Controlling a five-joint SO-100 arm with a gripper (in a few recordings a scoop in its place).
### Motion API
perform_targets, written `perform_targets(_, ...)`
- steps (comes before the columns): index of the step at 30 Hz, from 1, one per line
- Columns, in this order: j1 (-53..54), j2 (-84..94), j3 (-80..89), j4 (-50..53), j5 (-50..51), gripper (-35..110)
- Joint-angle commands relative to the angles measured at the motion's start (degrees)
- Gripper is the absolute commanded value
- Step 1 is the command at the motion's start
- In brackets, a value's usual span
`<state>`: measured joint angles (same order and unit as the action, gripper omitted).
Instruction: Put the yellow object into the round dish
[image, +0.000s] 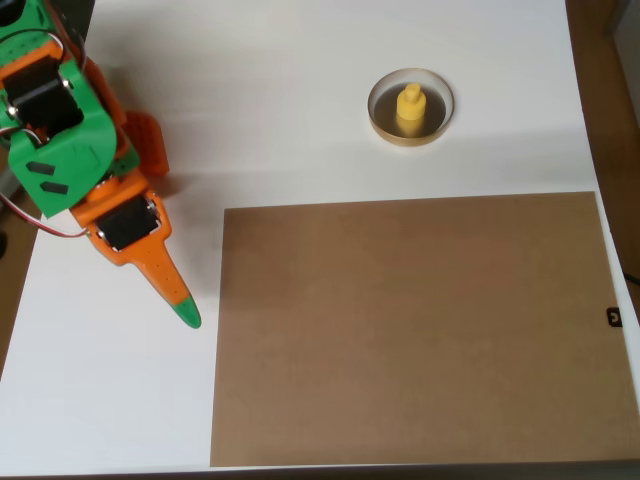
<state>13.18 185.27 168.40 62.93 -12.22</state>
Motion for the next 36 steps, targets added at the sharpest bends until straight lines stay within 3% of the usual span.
perform_targets(1, 0.7, 1.7, -0.4, -0.9, 0.1, 24)
perform_targets(23, 0.8, 1.7, 1.2, -5.0, 2.0, 22)
perform_targets(36, 0.8, 1.7, 1.4, -5.4, 1.4, 14)
